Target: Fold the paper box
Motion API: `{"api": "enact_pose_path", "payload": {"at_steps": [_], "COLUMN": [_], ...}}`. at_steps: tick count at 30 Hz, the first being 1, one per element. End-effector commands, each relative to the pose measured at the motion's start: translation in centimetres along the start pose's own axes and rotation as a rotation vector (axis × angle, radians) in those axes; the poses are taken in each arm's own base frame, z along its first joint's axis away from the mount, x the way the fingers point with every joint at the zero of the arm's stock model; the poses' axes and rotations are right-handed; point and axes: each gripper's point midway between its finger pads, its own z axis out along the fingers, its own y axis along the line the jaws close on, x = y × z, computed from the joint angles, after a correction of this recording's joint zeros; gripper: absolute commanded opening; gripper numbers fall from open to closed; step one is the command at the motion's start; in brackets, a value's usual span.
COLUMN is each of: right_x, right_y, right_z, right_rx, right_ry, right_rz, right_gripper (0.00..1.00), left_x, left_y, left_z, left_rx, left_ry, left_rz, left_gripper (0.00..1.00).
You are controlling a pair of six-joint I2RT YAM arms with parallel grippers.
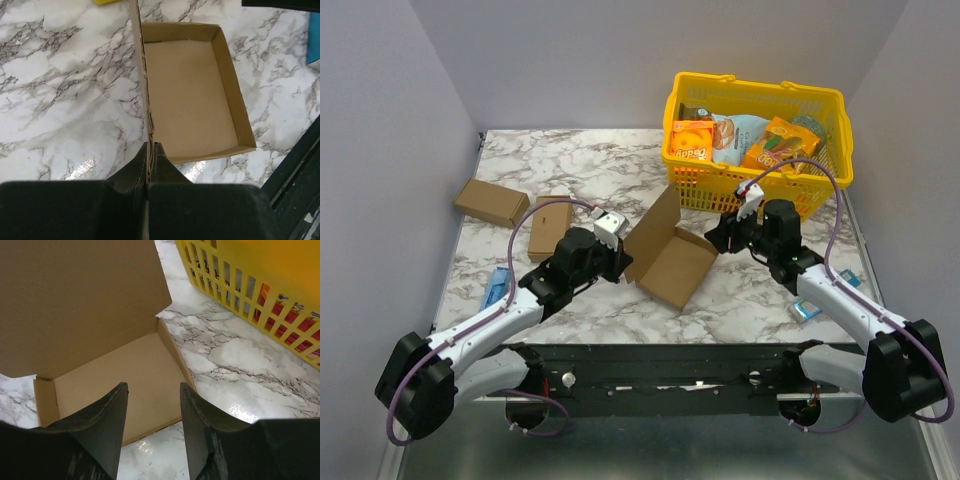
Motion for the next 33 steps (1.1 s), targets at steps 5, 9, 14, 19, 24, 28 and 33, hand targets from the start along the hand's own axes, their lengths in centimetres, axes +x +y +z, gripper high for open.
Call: {"api": "enact_pose_path", "payload": {"at_steps": [5, 9, 14, 19, 24, 28, 33], "right_x": [-4.2, -7.1, -8.8, -9.6, -10.4, -11.2, -11.4], "right_y": [3.5, 5.4, 7.4, 8.6, 8.7, 8.1, 7.3], "right_z": [-4.0, -6.3, -9.0, -10.3, -11.2, -12.0, -11.7], "right_rx": [-0.201, -0.252, -0.302, -0.349, -0.322, -0.254, -0.216], "right_ry": [-0.109, -0.171, -0.211, -0.222, -0.248, -0.250, -0.220], "right_rz": [0.018, -0.010, -0.059, -0.096, -0.127, -0.133, -0.134], "right_gripper": [0.79, 0.85, 0.85, 0.73, 0.72, 0.73, 0.73], "left_x": [-3.1, -4.7, -5.9, -5.6, -5.3, -5.3, -5.4], "left_y": [-6.0, -8.0, -9.0, -9.5, -9.5, -9.0, -9.3], "left_z": [-2.2, -3.8, -6.0, -7.4, -8.2, -8.4, -8.7], "left_rx": [0.309, 0.397, 0.430, 0.458, 0.457, 0.434, 0.449], "left_ry": [-0.071, -0.060, -0.063, -0.008, 0.020, 0.020, 0.009], "left_rz": [0.029, 0.039, 0.075, 0.105, 0.129, 0.138, 0.142], "left_gripper": [0.00, 0.00, 0.00, 0.00, 0.00, 0.00, 0.00]}}
